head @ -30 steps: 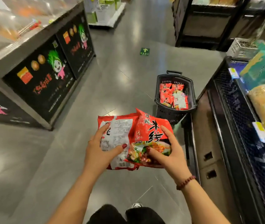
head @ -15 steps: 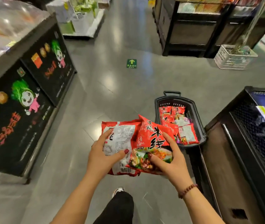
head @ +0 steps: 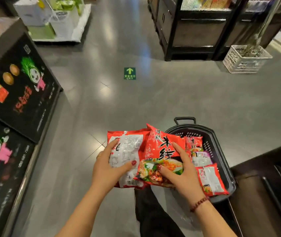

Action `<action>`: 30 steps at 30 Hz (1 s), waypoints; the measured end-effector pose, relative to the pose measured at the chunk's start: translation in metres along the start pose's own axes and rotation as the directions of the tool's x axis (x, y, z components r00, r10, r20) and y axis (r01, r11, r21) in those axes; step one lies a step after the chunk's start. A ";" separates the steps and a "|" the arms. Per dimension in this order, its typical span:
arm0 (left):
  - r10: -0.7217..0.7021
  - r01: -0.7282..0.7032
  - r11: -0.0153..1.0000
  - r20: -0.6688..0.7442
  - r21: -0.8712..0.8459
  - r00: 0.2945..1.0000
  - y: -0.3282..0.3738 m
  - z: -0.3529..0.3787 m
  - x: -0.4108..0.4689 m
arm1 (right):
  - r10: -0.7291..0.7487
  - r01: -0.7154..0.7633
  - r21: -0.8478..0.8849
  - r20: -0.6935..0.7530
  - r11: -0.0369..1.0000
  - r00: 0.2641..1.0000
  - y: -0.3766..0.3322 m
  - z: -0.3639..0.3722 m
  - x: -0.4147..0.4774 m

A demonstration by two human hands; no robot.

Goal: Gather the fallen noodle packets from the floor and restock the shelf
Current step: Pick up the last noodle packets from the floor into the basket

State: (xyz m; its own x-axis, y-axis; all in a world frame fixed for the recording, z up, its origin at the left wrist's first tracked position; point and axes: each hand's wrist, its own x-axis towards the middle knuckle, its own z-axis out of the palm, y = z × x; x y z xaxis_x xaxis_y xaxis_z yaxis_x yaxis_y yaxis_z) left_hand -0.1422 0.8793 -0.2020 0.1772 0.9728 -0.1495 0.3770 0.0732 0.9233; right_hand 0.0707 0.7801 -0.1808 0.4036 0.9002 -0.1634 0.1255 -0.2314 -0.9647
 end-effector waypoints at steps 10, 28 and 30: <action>0.059 -0.063 0.997 0.072 0.049 0.996 0.083 0.047 0.219 | -0.041 0.040 -0.003 -0.060 0.999 0.997 -0.055 -0.028 0.214; 0.171 -0.342 0.932 0.688 0.118 0.705 0.177 0.184 0.582 | 0.296 -0.150 0.278 -0.622 0.949 0.725 -0.070 -0.026 0.459; 0.150 -0.363 0.924 0.764 0.116 0.627 0.188 0.214 0.596 | 0.344 -0.163 0.315 -0.691 0.935 0.635 -0.067 -0.034 0.465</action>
State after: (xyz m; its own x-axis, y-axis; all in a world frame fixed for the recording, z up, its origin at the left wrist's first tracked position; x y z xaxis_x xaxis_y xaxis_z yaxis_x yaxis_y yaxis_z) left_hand 0.2287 1.4255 -0.1930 0.8626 0.4529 -0.2254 0.3898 -0.3112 0.8667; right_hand 0.2805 1.2019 -0.1852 0.9262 0.2373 -0.2930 -0.2343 -0.2467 -0.9403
